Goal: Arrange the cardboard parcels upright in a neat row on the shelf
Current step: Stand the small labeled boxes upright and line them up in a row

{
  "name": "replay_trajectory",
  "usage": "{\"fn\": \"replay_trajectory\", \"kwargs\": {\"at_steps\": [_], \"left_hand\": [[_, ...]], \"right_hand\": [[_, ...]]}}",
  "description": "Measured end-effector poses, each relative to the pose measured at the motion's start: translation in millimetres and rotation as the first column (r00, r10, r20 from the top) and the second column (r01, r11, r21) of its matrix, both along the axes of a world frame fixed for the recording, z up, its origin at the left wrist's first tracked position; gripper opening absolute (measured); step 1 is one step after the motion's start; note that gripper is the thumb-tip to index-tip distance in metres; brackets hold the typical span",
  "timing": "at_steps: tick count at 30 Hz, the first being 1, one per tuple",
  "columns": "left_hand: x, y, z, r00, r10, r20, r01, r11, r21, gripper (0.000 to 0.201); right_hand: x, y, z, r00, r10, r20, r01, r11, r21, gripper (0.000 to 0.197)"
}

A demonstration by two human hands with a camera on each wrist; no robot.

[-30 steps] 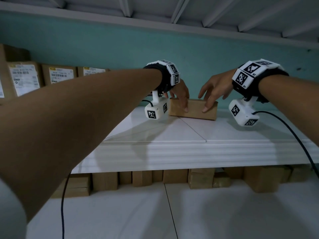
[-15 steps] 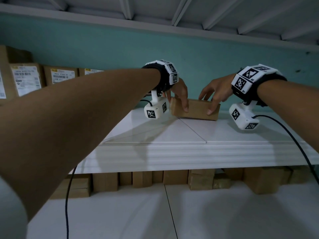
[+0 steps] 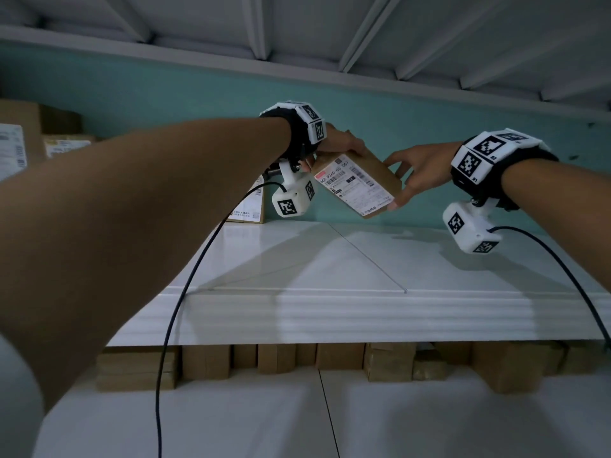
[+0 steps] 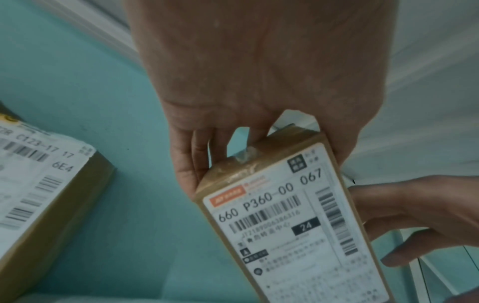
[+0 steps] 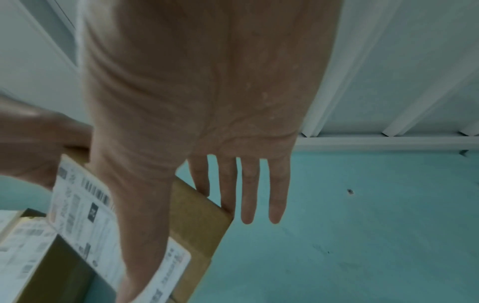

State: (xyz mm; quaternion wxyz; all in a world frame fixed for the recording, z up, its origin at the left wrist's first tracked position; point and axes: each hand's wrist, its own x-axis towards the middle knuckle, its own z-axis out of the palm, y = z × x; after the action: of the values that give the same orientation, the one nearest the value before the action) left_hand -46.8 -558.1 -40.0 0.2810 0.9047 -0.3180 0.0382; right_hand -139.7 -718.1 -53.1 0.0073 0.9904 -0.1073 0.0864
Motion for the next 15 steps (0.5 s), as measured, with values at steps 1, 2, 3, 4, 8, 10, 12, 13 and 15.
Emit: {"fn": "replay_trajectory", "kwargs": {"at_steps": [1, 2, 3, 4, 8, 10, 12, 13, 15], "left_hand": [[1, 2, 1, 1.000, 0.005, 0.000, -0.005, 1.000, -0.019, 0.036], [1, 4, 2, 1.000, 0.013, -0.001, -0.013, 0.999, -0.034, 0.036], [1, 5, 3, 1.000, 0.019, -0.002, -0.019, 0.999, -0.045, 0.035], [0, 7, 3, 1.000, 0.022, 0.000, -0.022, 0.998, -0.050, 0.034], [-4, 13, 6, 1.000, 0.025, -0.005, -0.025, 0.999, -0.031, 0.032], [-8, 15, 9, 0.999, 0.034, 0.005, -0.033, 0.999, -0.028, 0.034], [-11, 17, 10, 0.998, 0.050, 0.031, -0.049, 0.999, -0.022, 0.041], [-14, 17, 11, 0.997, 0.059, 0.046, -0.058, 0.998, -0.022, 0.044], [-19, 15, 13, 0.994, 0.079, 0.070, -0.078, 0.997, -0.016, 0.049]], "right_hand": [[0, 3, 1, 1.000, 0.009, 0.012, -0.009, 1.000, -0.003, 0.094], [0, 6, 2, 1.000, 0.016, 0.023, -0.016, 1.000, -0.003, 0.094], [0, 9, 4, 0.999, 0.022, 0.036, -0.022, 1.000, -0.002, 0.093], [1, 11, 5, 0.998, 0.029, 0.051, -0.029, 1.000, 0.000, 0.092], [5, 24, 8, 0.989, 0.081, 0.124, -0.083, 0.996, 0.014, 0.090], [10, 30, 10, 0.981, 0.127, 0.148, -0.140, 0.986, 0.085, 0.090], [15, 36, 11, 0.968, 0.178, 0.176, -0.203, 0.969, 0.142, 0.091], [18, 39, 12, 0.960, 0.204, 0.190, -0.235, 0.959, 0.159, 0.089], [22, 45, 15, 0.942, 0.246, 0.227, -0.290, 0.939, 0.187, 0.084]]}}
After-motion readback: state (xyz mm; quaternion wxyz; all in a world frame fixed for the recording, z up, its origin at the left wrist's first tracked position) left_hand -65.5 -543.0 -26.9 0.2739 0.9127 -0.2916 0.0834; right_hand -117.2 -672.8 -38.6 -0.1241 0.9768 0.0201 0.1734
